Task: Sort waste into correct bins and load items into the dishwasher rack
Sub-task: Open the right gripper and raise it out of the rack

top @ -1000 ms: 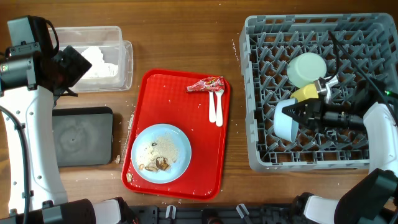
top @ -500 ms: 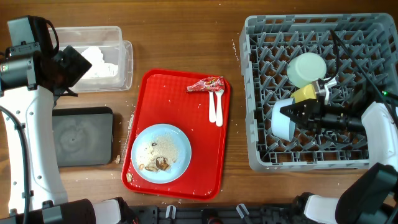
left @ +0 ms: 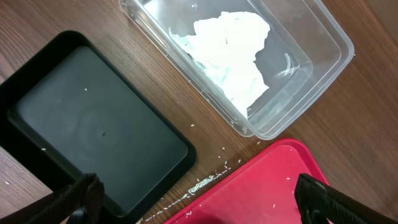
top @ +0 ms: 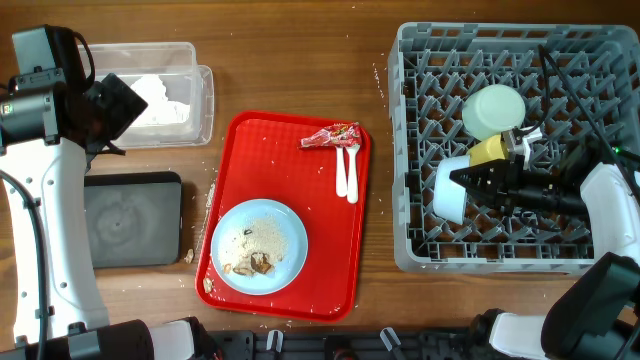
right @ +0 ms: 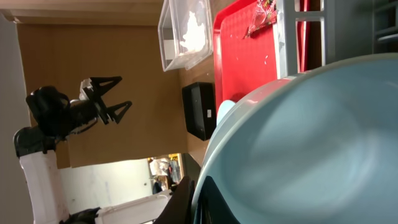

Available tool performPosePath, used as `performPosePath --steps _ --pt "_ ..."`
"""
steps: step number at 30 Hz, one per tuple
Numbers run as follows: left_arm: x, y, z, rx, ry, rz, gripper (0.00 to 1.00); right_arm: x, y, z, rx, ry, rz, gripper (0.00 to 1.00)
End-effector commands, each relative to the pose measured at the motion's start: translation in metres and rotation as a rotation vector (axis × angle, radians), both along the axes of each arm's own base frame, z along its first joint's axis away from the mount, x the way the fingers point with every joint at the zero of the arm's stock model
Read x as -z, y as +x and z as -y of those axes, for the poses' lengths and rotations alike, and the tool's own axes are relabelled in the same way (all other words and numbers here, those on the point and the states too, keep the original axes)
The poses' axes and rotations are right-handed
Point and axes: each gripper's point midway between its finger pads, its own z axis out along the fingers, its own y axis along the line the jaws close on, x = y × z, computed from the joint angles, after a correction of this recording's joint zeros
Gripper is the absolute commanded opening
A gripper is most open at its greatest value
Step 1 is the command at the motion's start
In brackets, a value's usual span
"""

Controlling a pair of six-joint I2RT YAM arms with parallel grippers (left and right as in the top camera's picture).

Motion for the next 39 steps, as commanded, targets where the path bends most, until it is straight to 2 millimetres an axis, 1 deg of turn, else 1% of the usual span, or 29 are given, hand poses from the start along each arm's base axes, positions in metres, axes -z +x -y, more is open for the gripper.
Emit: performPosePath --steps 1,10,11,15,17,21,23,25,26,28,29,30,32,33,37,38,39 --pt "-0.001 -0.001 -0.003 -0.016 0.005 0.004 1.00 0.006 -0.002 -0.003 -0.010 0.021 -0.021 0.04" --pt "-0.001 -0.001 -0.003 -0.016 0.005 0.004 1.00 0.003 -0.008 -0.006 -0.030 0.025 -0.009 0.04" --pt "-0.001 -0.001 -0.003 -0.016 0.005 0.004 1.00 0.007 -0.008 -0.005 -0.035 0.007 -0.012 0.04" --pt "-0.001 -0.001 -0.003 -0.016 0.005 0.004 1.00 0.042 -0.007 0.012 -0.023 -0.170 -0.139 0.04" --pt "-0.001 -0.001 -0.003 -0.016 0.005 0.004 1.00 0.047 -0.005 0.016 -0.013 -0.197 -0.155 0.04" --pt "-0.001 -0.001 -0.003 -0.016 0.005 0.004 1.00 0.065 -0.008 0.027 0.015 -0.293 -0.255 0.09" --pt "-0.001 -0.001 -0.003 -0.016 0.005 0.004 1.00 0.075 -0.012 0.038 0.040 -0.371 -0.322 0.10" --pt "-0.001 -0.001 -0.003 -0.016 0.005 0.004 1.00 0.078 -0.013 0.052 0.078 -0.472 -0.373 0.10" --pt "-0.001 -0.001 -0.003 -0.016 0.005 0.004 1.00 0.077 -0.013 0.062 0.111 -0.532 -0.397 0.11" --pt "-0.001 -0.001 -0.003 -0.016 0.005 0.004 1.00 0.070 -0.014 0.083 0.189 -0.665 -0.430 0.18" --pt "-0.001 -0.001 -0.003 -0.016 0.005 0.004 1.00 0.066 -0.016 0.090 0.212 -0.704 -0.441 0.21" --pt "-0.001 -0.001 -0.003 -0.016 0.005 0.004 1.00 0.062 -0.018 0.096 0.235 -0.745 -0.451 0.25" --pt "-0.001 -0.001 -0.003 -0.016 0.005 0.004 1.00 0.053 -0.026 0.109 0.284 -0.825 -0.483 0.38" --pt "-0.001 -0.001 -0.003 -0.016 0.005 0.004 1.00 0.049 -0.029 0.114 0.309 -0.859 -0.506 0.43" --pt "-0.001 -0.001 -0.003 -0.016 0.005 0.004 1.00 0.026 -0.038 0.133 0.381 -0.968 -0.542 0.44" --pt "-0.001 -0.001 -0.003 -0.016 0.005 0.004 1.00 0.017 -0.040 0.139 0.414 -0.999 -0.547 0.44" --pt "-0.001 -0.001 -0.003 -0.016 0.005 0.004 1.00 0.003 -0.039 0.143 0.444 -1.019 -0.534 0.44"
